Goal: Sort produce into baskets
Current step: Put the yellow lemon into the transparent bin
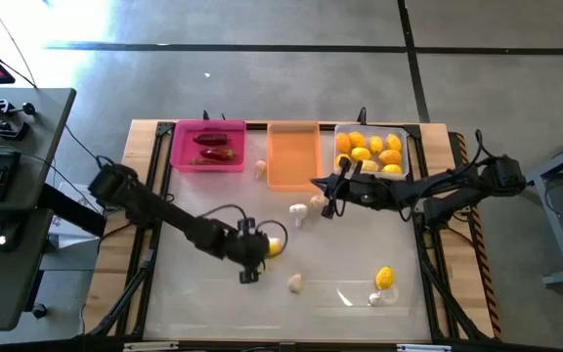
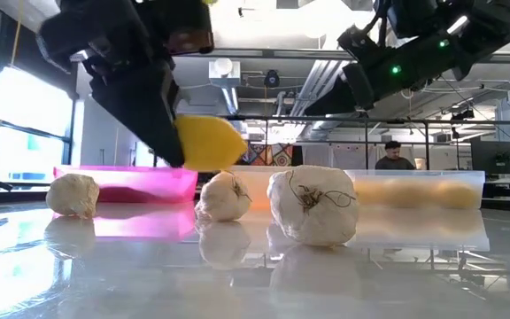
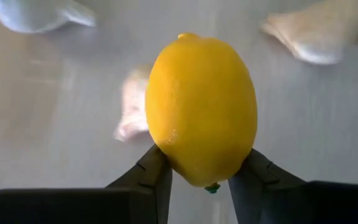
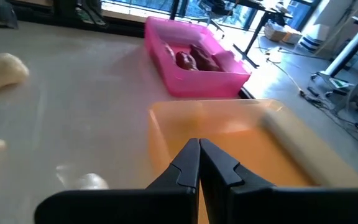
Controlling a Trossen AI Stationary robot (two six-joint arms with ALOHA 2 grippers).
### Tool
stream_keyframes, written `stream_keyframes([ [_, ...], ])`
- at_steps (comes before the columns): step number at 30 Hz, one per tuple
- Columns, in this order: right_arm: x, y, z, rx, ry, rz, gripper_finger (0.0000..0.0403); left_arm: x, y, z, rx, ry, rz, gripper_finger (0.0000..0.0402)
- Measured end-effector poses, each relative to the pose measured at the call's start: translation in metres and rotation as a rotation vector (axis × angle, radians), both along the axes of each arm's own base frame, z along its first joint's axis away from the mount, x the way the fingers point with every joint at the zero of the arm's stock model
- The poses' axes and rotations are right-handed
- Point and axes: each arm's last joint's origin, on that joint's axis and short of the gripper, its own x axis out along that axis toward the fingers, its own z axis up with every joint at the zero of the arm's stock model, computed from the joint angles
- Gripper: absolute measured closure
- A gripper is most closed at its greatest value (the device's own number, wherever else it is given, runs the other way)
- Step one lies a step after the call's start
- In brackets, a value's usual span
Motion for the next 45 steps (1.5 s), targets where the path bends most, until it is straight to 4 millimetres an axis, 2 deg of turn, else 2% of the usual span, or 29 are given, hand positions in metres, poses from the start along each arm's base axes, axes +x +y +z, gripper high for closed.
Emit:
stream_keyframes([
  [8, -0.001, -0.02, 0.001, -0.006, -0.008, -0.036, 0.0402, -0.029, 0.048, 0.002, -0.113, -0.17, 0.006, 0.0304],
  [14, -0.002, -0.03, 0.002, 0.02, -0.024, 0.014, 0.0402, -0.049, 0.082, 0.004, -0.219, -0.347, -0.027, 0.0304],
  [21, 0.001, -0.022, 0.007, -0.046, -0.05, 0.148, 0.0393, -0.058, 0.111, -0.001, -0.321, -0.491, -0.044, 0.0304],
  [24, 0.003, -0.013, 0.009, -0.051, -0.063, 0.199, 0.0365, -0.058, 0.122, -0.001, -0.36, -0.521, -0.013, 0.0304],
  [30, 0.006, 0.004, 0.013, -0.036, -0.109, 0.336, 0.0278, -0.057, 0.141, 0.003, -0.416, -0.568, 0.051, 0.0304],
  [33, 0.016, 0.006, 0.023, -0.012, -0.142, 0.408, 0.0242, -0.058, 0.147, 0.003, -0.413, -0.573, 0.072, 0.0304],
  [39, 0.046, 0.006, 0.031, 0.063, -0.068, 0.433, 0.0191, -0.057, 0.147, 0.006, -0.4, -0.602, 0.036, 0.0304],
  [45, 0.058, 0.007, 0.038, -0.008, 0.012, 0.483, 0.0157, -0.056, 0.141, 0.008, -0.407, -0.618, -0.013, 0.0304],
])
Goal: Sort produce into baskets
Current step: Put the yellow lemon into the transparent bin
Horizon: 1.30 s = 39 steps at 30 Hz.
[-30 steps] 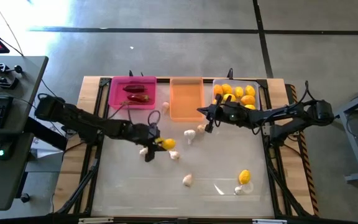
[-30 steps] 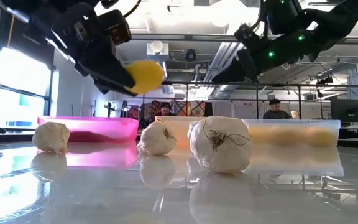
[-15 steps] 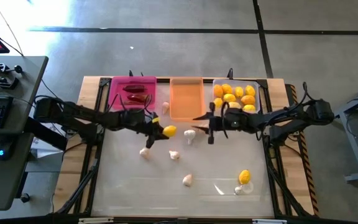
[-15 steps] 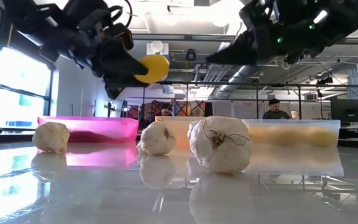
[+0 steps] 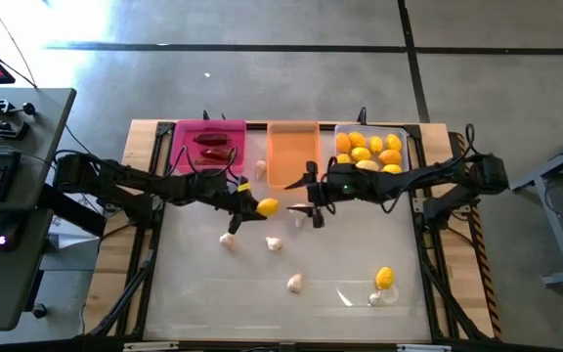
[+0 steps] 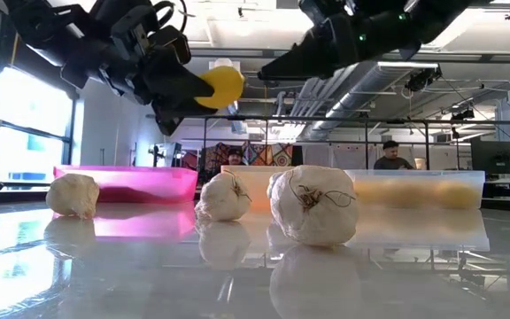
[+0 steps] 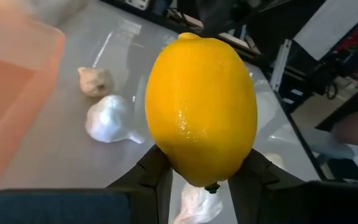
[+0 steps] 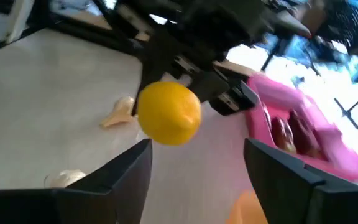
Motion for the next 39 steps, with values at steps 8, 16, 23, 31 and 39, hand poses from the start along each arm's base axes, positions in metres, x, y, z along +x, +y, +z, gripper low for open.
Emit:
stream_keyframes([
  [8, 0.011, 0.008, -0.008, -0.137, -0.054, 0.115, 0.0151, 0.0, -0.003, 0.001, -0.038, -0.004, -0.042, 0.0304],
  [16, 0.028, 0.011, -0.014, -0.13, -0.082, 0.146, 0.0151, 0.0, -0.003, 0.002, -0.042, -0.012, -0.058, 0.0304],
  [23, 0.052, 0.011, -0.016, -0.117, 0.003, 0.174, 0.0151, 0.001, -0.006, 0.002, -0.041, -0.015, -0.071, 0.0304],
  [31, 0.063, 0.013, -0.015, -0.111, 0.061, 0.183, 0.0175, 0.001, -0.008, 0.002, -0.032, -0.016, -0.082, 0.0304],
  [39, 0.062, 0.013, -0.014, -0.119, 0.063, 0.165, 0.0226, 0.001, -0.007, 0.001, -0.019, -0.013, -0.071, 0.0296],
])
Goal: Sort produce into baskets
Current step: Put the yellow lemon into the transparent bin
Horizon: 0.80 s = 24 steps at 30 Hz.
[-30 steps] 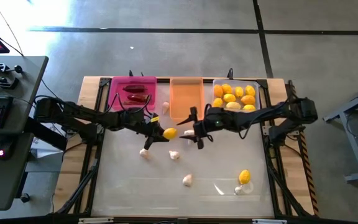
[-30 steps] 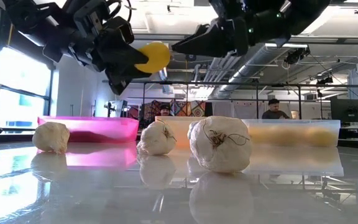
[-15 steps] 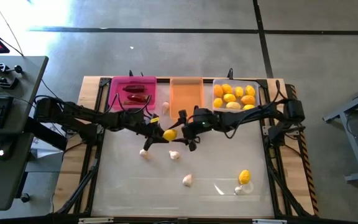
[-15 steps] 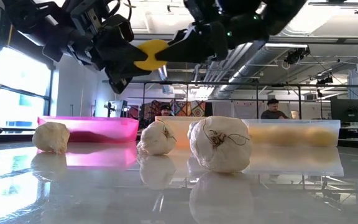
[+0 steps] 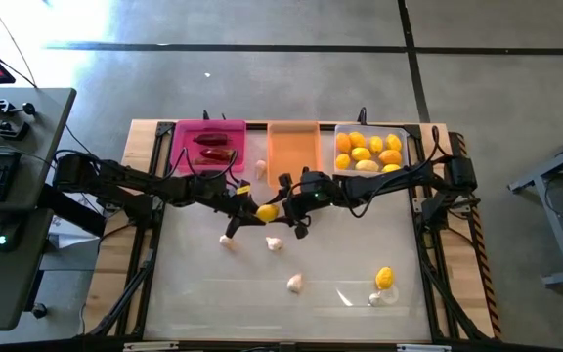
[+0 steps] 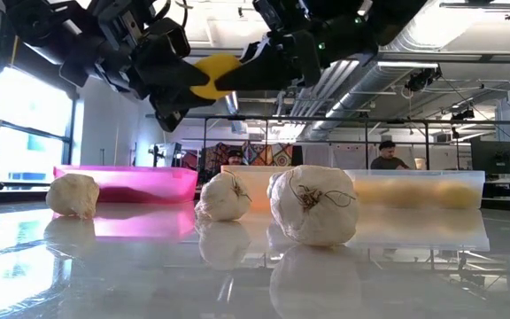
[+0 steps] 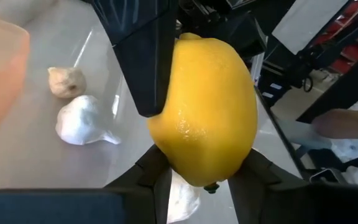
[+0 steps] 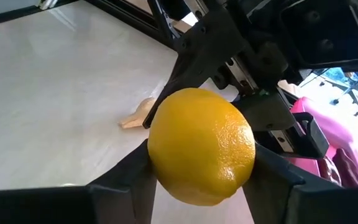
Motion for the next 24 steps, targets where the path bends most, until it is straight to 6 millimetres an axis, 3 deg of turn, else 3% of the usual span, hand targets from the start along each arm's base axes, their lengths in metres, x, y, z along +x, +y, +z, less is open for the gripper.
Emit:
stream_keyframes([
  [5, -0.004, -0.002, 0.006, -0.033, 0.011, -0.081, 0.0228, 0.0, 0.003, 0.0, 0.077, -0.004, 0.075, 0.0267],
  [8, -0.012, -0.005, 0.021, -0.056, 0.006, -0.186, 0.0229, 0.0, 0.005, -0.002, 0.136, 0.012, 0.147, 0.0242],
  [15, -0.051, -0.019, 0.056, -0.062, 0.089, -0.45, 0.023, 0.0, 0.008, -0.003, 0.245, 0.011, 0.184, 0.0203],
  [18, -0.074, -0.034, 0.066, -0.016, 0.161, -0.607, 0.023, 0.0, 0.008, -0.002, 0.278, 0.003, 0.18, 0.0201],
  [24, -0.117, -0.081, 0.06, 0.122, 0.375, -0.962, 0.023, 0.0, 0.008, -0.002, 0.304, 0.002, 0.187, 0.0205],
])
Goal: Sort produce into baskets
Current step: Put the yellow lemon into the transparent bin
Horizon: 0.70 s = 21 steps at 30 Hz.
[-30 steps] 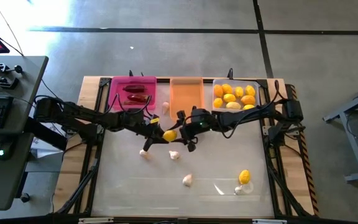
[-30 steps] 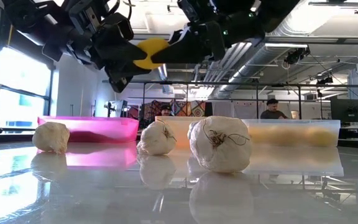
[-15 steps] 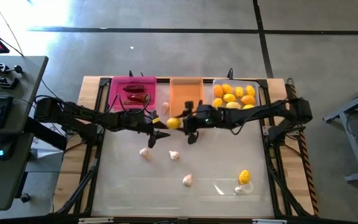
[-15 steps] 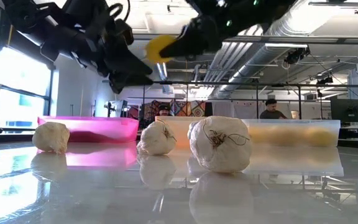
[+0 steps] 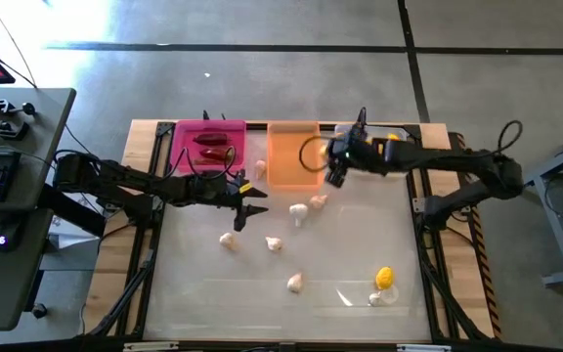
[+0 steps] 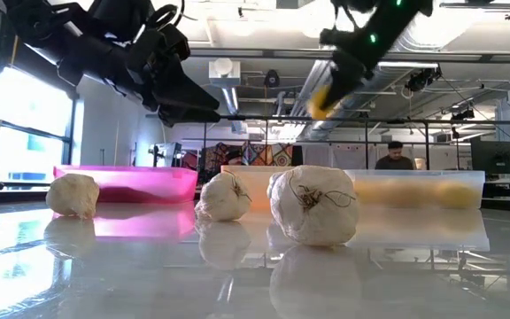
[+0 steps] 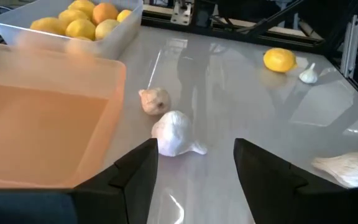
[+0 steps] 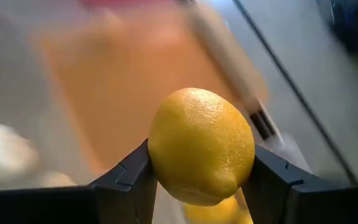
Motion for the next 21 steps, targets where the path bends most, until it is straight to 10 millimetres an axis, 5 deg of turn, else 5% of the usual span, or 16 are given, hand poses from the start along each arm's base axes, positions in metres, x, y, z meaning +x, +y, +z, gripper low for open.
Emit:
stream_keyframes([
  [11, -0.037, -0.097, -0.04, 0.232, 0.134, -0.291, 0.023, 0.0, 0.0, 0.001, 0.0, -0.006, -0.002, 0.0209],
  [21, -0.038, -0.119, -0.071, 0.367, 0.185, -0.304, 0.0231, 0.0, 0.0, 0.0, 0.0, -0.005, -0.002, 0.0209],
])
